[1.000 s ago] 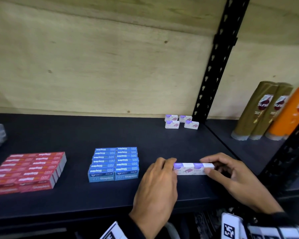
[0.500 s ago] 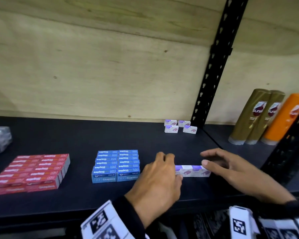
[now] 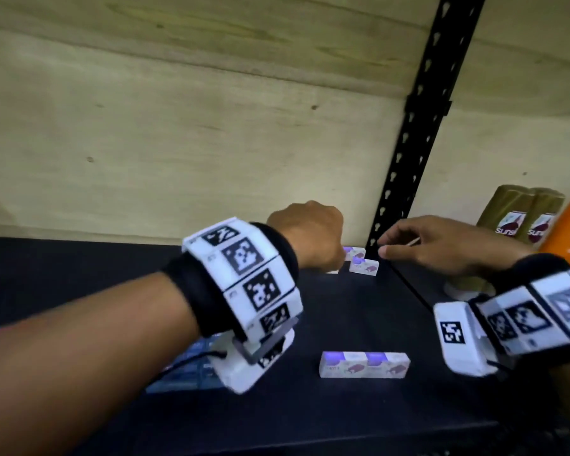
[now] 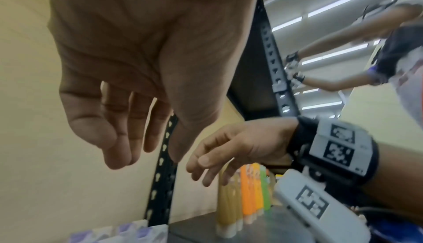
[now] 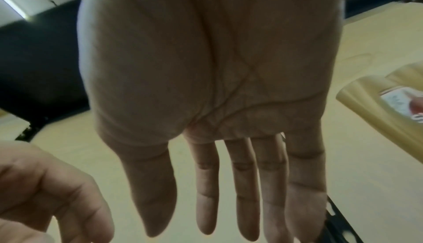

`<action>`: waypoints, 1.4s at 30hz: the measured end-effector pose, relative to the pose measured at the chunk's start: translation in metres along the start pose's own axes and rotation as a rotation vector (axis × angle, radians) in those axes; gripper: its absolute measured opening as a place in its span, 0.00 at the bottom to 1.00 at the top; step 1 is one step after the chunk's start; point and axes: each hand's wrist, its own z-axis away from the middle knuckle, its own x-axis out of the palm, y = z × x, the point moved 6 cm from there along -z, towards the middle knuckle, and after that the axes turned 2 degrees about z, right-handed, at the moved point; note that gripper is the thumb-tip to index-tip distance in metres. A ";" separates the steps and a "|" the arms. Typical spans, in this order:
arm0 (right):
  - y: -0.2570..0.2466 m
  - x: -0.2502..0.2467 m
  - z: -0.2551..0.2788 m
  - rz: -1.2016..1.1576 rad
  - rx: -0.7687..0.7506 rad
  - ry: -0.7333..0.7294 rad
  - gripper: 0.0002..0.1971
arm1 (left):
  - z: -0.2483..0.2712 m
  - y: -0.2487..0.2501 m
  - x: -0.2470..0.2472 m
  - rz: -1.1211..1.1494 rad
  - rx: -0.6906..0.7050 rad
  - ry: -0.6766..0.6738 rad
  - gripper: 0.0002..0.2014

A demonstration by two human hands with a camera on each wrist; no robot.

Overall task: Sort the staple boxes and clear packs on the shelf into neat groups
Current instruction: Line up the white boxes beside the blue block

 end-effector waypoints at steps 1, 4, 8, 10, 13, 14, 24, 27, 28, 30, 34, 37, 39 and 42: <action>0.002 -0.001 -0.010 0.024 0.009 -0.016 0.09 | -0.011 -0.003 0.000 -0.039 -0.002 -0.016 0.19; 0.011 0.000 -0.039 0.120 0.032 -0.068 0.08 | -0.040 -0.013 0.001 -0.148 -0.008 -0.038 0.16; 0.027 0.004 -0.074 0.168 0.076 -0.102 0.09 | -0.070 -0.024 0.007 -0.219 -0.014 -0.071 0.15; 0.033 0.008 -0.088 0.184 0.095 -0.127 0.09 | -0.083 -0.028 0.014 -0.230 -0.009 -0.101 0.15; 0.037 0.016 -0.101 0.199 0.128 -0.181 0.08 | -0.098 -0.031 0.031 -0.230 0.014 -0.169 0.15; 0.038 0.019 -0.106 0.207 0.145 -0.191 0.09 | -0.103 -0.030 0.038 -0.226 0.023 -0.192 0.16; 0.047 0.054 -0.134 0.486 0.247 -0.362 0.25 | -0.135 -0.026 0.085 -0.326 0.076 -0.279 0.11; 0.050 0.055 -0.135 0.437 0.262 -0.373 0.22 | -0.137 -0.027 0.089 -0.347 0.097 -0.283 0.10; 0.051 0.055 -0.135 0.428 0.261 -0.374 0.22 | -0.138 -0.028 0.091 -0.345 0.105 -0.282 0.10; 0.053 0.055 -0.135 0.430 0.268 -0.364 0.23 | -0.139 -0.028 0.092 -0.354 0.116 -0.270 0.09; 0.050 0.055 -0.131 0.418 0.261 -0.363 0.21 | -0.136 -0.024 0.094 -0.375 0.103 -0.293 0.08; 0.045 0.052 -0.123 0.442 0.249 -0.353 0.22 | -0.128 -0.019 0.085 -0.356 0.101 -0.290 0.05; 0.040 0.051 -0.116 0.437 0.247 -0.357 0.22 | -0.120 -0.018 0.082 -0.327 0.096 -0.309 0.06; 0.031 0.048 -0.100 0.457 0.243 -0.355 0.19 | -0.101 -0.019 0.079 -0.329 0.129 -0.290 0.13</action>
